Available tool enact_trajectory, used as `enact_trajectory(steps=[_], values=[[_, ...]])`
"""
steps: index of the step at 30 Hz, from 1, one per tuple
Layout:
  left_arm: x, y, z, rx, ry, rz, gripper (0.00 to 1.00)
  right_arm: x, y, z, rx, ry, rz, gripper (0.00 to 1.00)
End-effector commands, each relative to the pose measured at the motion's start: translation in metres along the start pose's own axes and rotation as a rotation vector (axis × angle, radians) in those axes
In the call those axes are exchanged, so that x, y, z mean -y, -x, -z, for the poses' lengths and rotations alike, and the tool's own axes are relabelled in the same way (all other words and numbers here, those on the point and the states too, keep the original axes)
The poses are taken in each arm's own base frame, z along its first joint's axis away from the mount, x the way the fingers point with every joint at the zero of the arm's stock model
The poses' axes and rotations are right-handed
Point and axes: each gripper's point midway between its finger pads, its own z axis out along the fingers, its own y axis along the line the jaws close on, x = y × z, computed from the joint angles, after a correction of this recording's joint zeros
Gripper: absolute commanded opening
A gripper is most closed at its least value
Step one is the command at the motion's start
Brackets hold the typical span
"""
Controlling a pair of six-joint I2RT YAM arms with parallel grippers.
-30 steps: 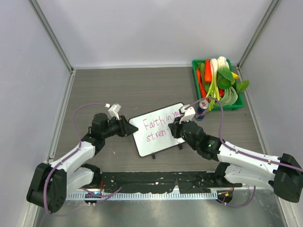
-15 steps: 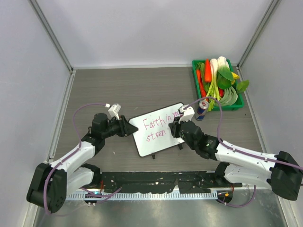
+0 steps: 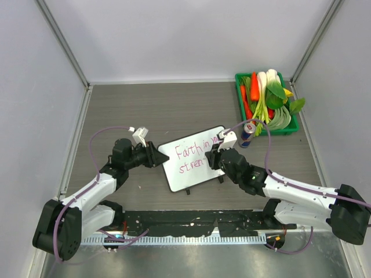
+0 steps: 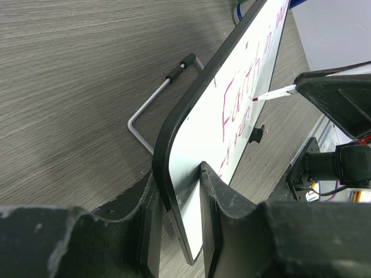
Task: Write a sentence on the whiteboard
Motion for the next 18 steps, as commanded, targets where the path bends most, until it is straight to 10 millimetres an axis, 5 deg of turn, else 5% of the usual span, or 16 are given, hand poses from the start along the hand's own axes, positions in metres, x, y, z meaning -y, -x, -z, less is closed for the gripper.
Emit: enact_trajectory(steps=[1, 10, 18], values=[[-0.019, -0.005, 0.000, -0.006, 0.070, -0.042, 0.00, 0.003, -0.007, 0.003, -0.011, 0.005, -0.010, 0.01], [-0.019, -0.005, -0.001, -0.006, 0.072, -0.045, 0.00, 0.012, -0.019, 0.007, -0.033, -0.016, -0.016, 0.02], [-0.019, -0.005, -0.001, -0.006, 0.070, -0.044, 0.00, 0.016, -0.009, 0.004, -0.004, -0.056, -0.012, 0.01]])
